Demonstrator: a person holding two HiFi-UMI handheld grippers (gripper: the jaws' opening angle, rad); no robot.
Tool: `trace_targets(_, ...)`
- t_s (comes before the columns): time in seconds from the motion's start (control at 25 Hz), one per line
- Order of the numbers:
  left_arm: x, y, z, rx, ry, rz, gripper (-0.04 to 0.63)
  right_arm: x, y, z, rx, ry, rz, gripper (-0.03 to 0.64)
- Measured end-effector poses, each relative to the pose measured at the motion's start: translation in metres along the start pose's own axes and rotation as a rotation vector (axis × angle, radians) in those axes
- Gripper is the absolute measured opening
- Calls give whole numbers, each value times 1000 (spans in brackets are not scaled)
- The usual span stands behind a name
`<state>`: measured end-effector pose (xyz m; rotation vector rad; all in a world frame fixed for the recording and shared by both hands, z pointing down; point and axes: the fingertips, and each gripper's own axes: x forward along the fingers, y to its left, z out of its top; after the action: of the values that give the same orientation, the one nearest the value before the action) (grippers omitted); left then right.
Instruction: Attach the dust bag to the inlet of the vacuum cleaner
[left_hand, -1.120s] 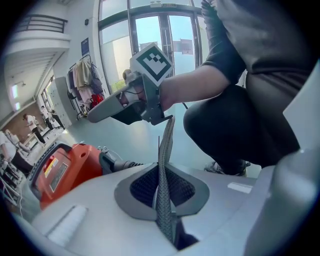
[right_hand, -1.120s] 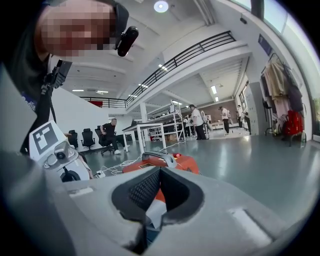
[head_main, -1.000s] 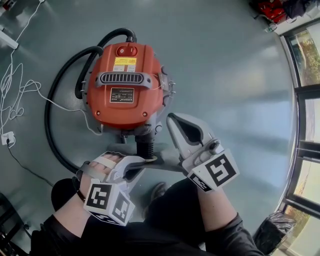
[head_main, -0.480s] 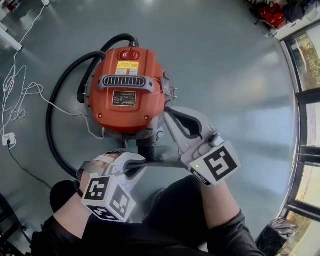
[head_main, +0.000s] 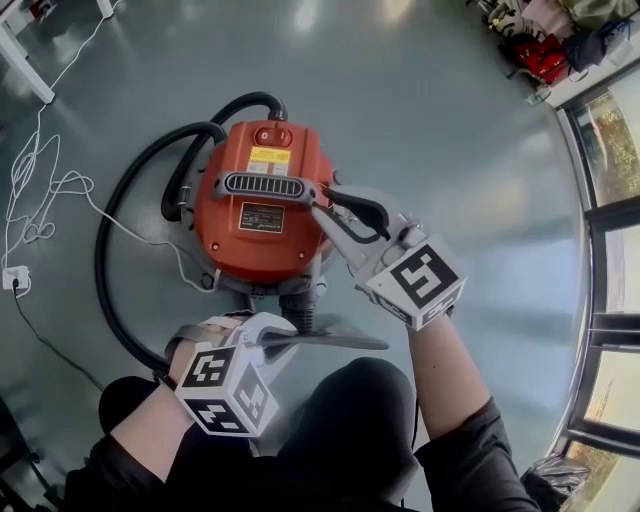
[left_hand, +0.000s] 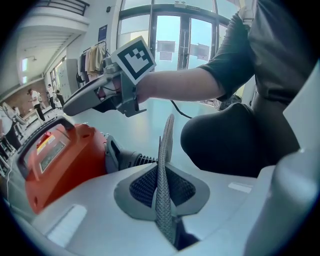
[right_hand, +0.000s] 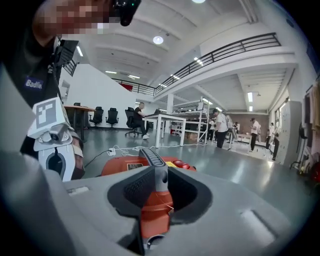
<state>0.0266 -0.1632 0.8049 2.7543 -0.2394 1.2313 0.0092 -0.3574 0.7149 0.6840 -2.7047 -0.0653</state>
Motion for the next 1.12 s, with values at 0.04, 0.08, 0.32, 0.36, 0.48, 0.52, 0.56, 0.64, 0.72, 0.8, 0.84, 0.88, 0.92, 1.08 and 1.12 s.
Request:
trace_targets(0.04,0,0,0,-3,-3,-6,48,3,1,-1,-9,10,23,75)
trace_targets(0.08,0,0,1,-5,-6,-10,48,7,1,-2,-20,20,42,87)
trace_targets(0.32,0,3,0,-8,-4,-6,46,31,0,-17,-63,91,131,173)
trace_targets(0.36,0,3,1,-8,-1,-4,46,35,2,-18,-67,91,152,175)
trace_targets(0.48,0,2,1,-8,5,1,49,42,2,-18,-63,88,184,169)
trace_targets(0.52,-1,2,1,-7,7,1,49,43,1,-18,-61,89,189,158)
trace_targets(0.56,-1,3,1,-6,8,0,49,44,1,-17,-60,87,193,158)
trace_targets(0.64,-4,4,0,-10,10,-6,51,44,1,-17,-60,83,199,158)
trace_targets(0.72,-8,6,-1,-23,6,-10,53,43,2,-17,-62,83,205,156)
trace_targets(0.8,-9,8,-1,-33,2,-11,54,43,3,-16,-66,83,209,155)
trace_targets(0.84,-8,9,-1,-35,3,-13,55,43,3,-16,-68,80,208,155)
trace_targets(0.88,-6,9,-1,-35,3,-18,58,43,2,-16,-69,75,206,155)
trace_targets(0.92,-5,10,0,-33,4,-26,58,43,2,-15,-70,70,204,154)
trace_targets(1.08,-1,13,2,-19,6,-70,77,44,3,-15,-65,60,201,153)
trace_targets(1.12,-1,15,3,-22,0,-70,77,44,3,-14,-62,58,197,153)
